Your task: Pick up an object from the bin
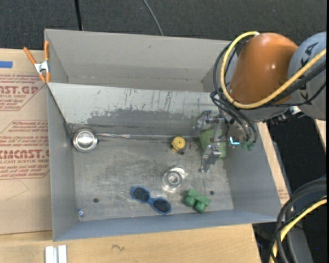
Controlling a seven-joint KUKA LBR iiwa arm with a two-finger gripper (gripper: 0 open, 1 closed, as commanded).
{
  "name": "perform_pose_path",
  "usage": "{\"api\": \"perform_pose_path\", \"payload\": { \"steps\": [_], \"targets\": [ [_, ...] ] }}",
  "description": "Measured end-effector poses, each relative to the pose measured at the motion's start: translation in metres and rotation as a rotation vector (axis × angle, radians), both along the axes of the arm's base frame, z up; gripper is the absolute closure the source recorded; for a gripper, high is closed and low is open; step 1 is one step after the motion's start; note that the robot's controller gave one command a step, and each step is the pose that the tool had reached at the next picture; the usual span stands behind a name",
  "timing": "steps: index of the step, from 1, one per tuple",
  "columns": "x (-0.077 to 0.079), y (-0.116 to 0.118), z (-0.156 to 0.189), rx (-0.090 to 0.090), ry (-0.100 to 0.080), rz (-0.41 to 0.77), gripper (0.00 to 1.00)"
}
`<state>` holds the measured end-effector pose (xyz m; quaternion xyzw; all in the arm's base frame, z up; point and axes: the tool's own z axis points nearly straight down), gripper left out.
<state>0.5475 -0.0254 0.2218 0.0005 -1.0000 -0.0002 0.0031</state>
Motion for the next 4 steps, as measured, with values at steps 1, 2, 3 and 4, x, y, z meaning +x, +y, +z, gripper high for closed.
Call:
{"api": "perform_pose_path", "payload": {
  "steps": [1,2,3,4],
  "targets": [
    [-0.059,-0.008,-0.127,0.001,-0.001,0.203,0.00],
    [-0.056,-0.007,-0.123,0.002,-0.005,0.203,1.00],
    [-0.057,-0.007,-0.124,0.001,-0.003,0.203,0.00],
    [-0.008,-0.020,-0.140,0.011,-0.008,0.451,0.00]
  ]
}}
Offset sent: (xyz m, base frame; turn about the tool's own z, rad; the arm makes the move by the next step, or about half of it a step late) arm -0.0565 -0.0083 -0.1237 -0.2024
